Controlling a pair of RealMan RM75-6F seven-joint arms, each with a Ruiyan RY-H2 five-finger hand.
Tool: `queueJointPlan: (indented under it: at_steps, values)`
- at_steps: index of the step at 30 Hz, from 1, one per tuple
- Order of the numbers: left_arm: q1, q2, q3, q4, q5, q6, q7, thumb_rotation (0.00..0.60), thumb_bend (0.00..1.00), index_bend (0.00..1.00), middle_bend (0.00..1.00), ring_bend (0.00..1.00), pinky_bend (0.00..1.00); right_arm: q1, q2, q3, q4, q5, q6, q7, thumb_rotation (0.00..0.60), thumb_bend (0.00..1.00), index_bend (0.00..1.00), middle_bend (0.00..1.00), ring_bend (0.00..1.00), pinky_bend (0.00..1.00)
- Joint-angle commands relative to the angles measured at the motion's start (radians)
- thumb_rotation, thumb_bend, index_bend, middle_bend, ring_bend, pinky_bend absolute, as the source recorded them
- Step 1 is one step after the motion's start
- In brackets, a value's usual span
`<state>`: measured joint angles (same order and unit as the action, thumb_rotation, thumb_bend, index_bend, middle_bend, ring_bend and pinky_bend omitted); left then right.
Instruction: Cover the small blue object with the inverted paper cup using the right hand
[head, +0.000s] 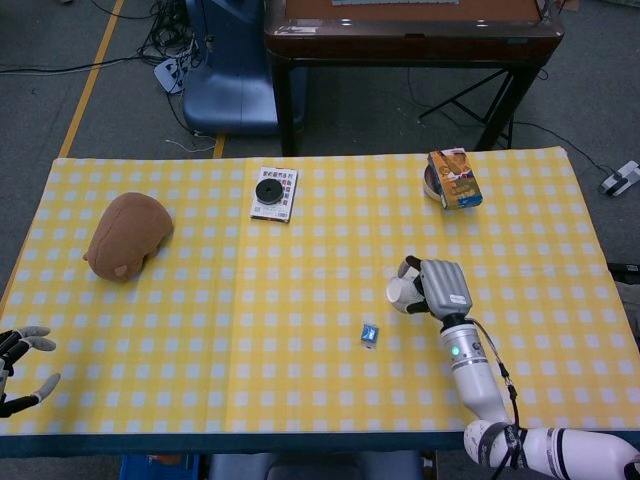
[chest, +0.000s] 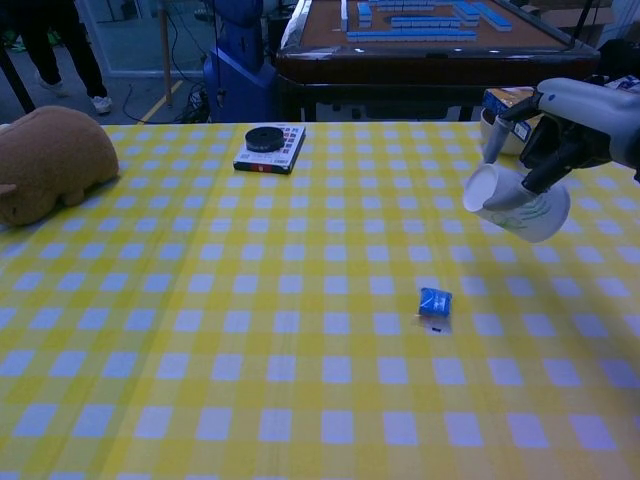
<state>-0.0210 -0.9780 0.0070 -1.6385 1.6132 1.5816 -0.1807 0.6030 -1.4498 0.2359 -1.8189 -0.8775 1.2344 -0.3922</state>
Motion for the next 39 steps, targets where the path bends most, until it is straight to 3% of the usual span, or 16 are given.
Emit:
queueJointPlan:
  at_steps: [1,6,13,24,39]
  values:
    - [0.0,0.0,0.001,-0.001,0.001,-0.001,0.002,0.6,0.26,0.51,0.32,0.29,0.59,-0.085,0.032,-0.026,-0.03,-0.199,-0.04,0.294,0.6,0.08,0.55,1.0,1.0,1.0]
    - [0.001,0.002,0.0,-0.002,-0.001,0.003,-0.005,0.6,0.26,0.51,0.32,0.29,0.59,-0.126,0.012,-0.047,0.024,-0.344,-0.049,0.548,0.6,0.08,0.55,1.0,1.0,1.0]
    - [0.001,0.005,0.0,0.0,-0.003,0.002,-0.017,0.6,0.26,0.51,0.32,0.29,0.59,-0.147,-0.031,-0.079,0.121,-0.466,-0.08,0.839,0.6,0.08,0.55,1.0,1.0,1.0]
    - [0.003,0.01,0.001,0.004,-0.003,0.006,-0.036,0.6,0.26,0.51,0.32,0.29,0.59,-0.154,-0.143,-0.112,0.339,-0.585,-0.047,1.088,0.6,0.09,0.55,1.0,1.0,1.0]
    - [0.006,0.017,0.003,0.004,0.002,0.013,-0.054,0.6,0.26,0.51,0.32,0.29,0.59,-0.145,-0.265,-0.13,0.544,-0.619,-0.044,1.249,0.6,0.09,0.55,1.0,1.0,1.0]
